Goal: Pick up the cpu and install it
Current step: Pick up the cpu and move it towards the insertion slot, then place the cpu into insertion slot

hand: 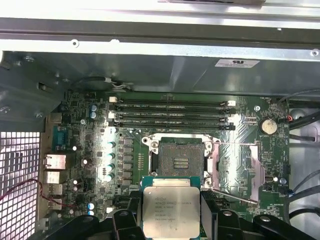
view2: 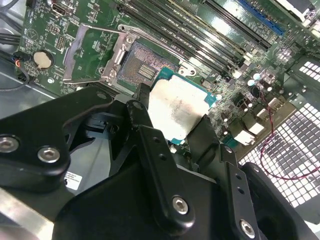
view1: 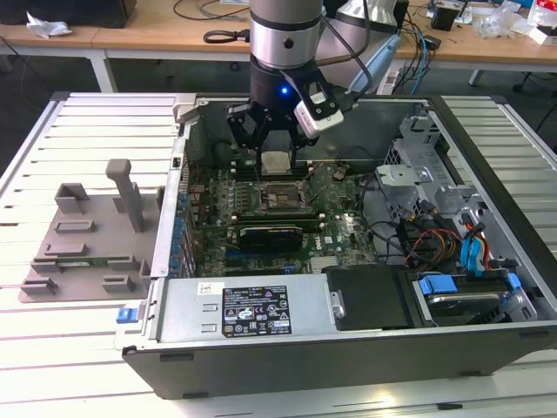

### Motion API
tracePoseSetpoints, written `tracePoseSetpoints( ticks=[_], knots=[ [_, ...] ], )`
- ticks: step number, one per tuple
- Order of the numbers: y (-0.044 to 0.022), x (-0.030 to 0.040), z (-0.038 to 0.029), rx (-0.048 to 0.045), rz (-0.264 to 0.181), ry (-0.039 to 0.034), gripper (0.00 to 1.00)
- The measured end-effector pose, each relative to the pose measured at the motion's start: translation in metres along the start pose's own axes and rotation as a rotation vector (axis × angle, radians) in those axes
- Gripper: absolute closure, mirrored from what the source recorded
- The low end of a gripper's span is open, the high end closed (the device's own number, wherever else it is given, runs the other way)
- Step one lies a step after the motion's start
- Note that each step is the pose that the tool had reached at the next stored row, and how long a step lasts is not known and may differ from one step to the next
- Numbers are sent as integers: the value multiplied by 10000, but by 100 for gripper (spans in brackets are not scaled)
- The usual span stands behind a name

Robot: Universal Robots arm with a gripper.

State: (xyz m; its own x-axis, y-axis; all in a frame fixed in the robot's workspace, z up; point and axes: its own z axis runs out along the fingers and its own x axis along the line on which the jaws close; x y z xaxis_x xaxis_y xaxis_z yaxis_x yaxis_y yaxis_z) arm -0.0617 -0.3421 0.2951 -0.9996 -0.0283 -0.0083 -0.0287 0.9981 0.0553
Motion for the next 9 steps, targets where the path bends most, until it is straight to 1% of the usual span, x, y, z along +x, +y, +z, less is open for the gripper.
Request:
tracePoseSetpoints(
  ticks=[9],
  knots=[
    [0, 0, 3, 0, 0, 0, 45]
  ],
)
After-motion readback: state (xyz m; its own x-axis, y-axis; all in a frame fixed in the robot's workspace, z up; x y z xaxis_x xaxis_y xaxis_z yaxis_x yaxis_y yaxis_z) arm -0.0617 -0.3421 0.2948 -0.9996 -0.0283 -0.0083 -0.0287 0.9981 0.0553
